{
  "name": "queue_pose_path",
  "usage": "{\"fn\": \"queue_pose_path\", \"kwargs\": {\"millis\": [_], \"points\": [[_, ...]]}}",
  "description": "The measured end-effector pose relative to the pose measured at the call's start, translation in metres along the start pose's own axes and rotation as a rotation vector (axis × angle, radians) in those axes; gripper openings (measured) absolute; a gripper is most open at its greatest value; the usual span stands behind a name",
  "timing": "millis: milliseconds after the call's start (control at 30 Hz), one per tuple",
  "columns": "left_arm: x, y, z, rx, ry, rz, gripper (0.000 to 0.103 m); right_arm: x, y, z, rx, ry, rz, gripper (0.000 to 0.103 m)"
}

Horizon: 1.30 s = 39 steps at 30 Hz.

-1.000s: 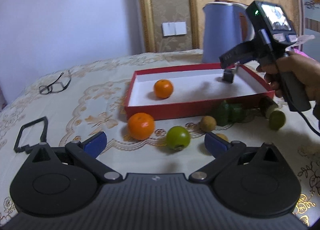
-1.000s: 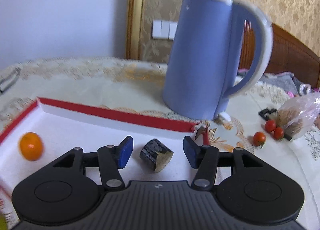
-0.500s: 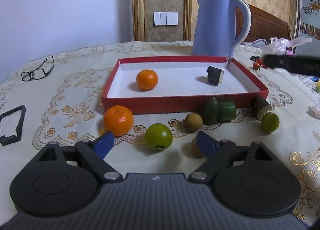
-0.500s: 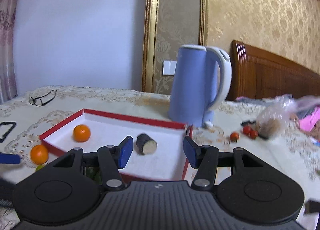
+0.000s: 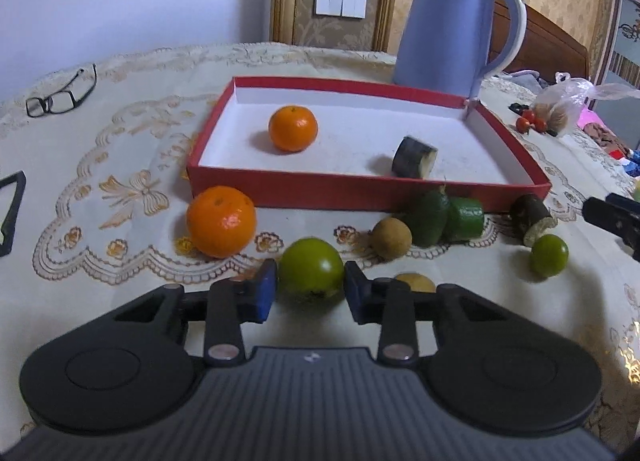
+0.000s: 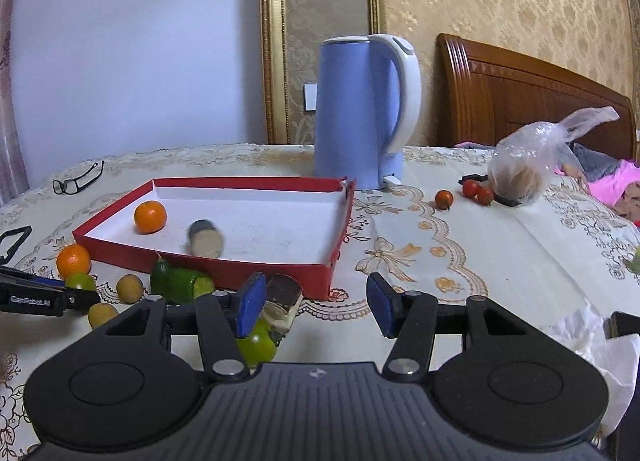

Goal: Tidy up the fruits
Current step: 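Release the dark chunk in the box with the right gripper while the left gripper grasps the lime, then grasp the green tomato with the right gripper while the left gripper lifts the lime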

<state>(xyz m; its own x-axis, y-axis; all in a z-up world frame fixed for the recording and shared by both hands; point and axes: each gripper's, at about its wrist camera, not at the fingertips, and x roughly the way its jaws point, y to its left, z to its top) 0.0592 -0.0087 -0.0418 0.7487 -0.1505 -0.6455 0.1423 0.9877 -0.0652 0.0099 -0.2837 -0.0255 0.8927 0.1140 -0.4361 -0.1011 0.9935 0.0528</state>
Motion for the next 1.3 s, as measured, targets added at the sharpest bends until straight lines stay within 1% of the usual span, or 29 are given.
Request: {"fn": "queue_pose_path", "kwargs": {"millis": [200,400,533,700,867,933,1033,1133,1300], "points": [[0.001,-0.001,0.002,-0.021,0.002,-0.005,0.031,-0.004,-0.002,-0.002,0.008,0.000,0.002,0.055],[-0.008,-0.005,0.000,0.001,-0.026,0.020,0.031,-0.004,0.003,-0.009,-0.013,0.031,-0.006,0.055],[-0.017,-0.004,0.004,-0.007,-0.048,0.022,0.031,-0.004,0.007,-0.012,-0.014,0.043,0.018,0.055],[-0.032,-0.004,0.009,-0.001,-0.095,0.058,0.031,-0.005,0.019,-0.015,-0.032,0.052,0.062,0.055],[-0.041,-0.007,0.012,0.008,-0.121,0.067,0.031,-0.001,0.031,-0.018,-0.055,0.066,0.077,0.055],[-0.041,-0.008,0.013,0.010,-0.123,0.068,0.031,0.001,0.036,-0.019,-0.071,0.067,0.066,0.055],[-0.042,-0.009,0.016,0.009,-0.127,0.076,0.031,0.005,0.044,-0.023,-0.103,0.073,0.025,0.055],[-0.048,-0.010,0.019,0.007,-0.149,0.083,0.031,0.010,0.045,-0.024,-0.085,0.091,0.029,0.055],[-0.057,-0.012,0.027,0.004,-0.184,0.084,0.031,0.012,0.050,-0.025,-0.090,0.094,0.025,0.055]]}}
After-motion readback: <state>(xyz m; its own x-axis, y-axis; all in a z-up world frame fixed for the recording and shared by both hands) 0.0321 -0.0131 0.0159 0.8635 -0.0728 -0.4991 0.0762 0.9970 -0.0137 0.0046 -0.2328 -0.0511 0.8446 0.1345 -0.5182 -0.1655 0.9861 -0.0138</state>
